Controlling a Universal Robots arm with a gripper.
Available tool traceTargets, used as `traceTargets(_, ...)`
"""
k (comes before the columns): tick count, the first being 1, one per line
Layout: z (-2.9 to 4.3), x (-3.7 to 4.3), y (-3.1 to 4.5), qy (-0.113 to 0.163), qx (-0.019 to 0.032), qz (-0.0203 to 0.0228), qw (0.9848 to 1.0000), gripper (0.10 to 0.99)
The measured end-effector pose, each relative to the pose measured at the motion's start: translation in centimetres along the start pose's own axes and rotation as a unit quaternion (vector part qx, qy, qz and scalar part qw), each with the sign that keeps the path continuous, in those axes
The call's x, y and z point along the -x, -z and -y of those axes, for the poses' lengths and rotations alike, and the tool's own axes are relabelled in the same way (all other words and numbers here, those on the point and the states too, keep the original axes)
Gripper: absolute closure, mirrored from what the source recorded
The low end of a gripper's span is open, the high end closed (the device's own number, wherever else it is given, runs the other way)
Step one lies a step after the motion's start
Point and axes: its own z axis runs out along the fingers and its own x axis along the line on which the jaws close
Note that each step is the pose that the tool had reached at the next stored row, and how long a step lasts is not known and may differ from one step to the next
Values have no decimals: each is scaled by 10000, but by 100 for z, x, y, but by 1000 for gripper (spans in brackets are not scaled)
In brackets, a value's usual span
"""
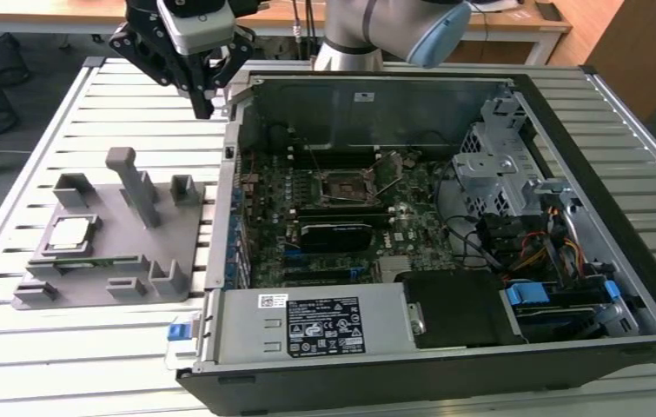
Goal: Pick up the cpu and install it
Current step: 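Reach for the cpu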
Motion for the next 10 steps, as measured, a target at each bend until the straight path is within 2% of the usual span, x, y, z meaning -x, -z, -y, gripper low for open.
traceTargets(10,5,-62,-5,0,0,-2,10000,980)
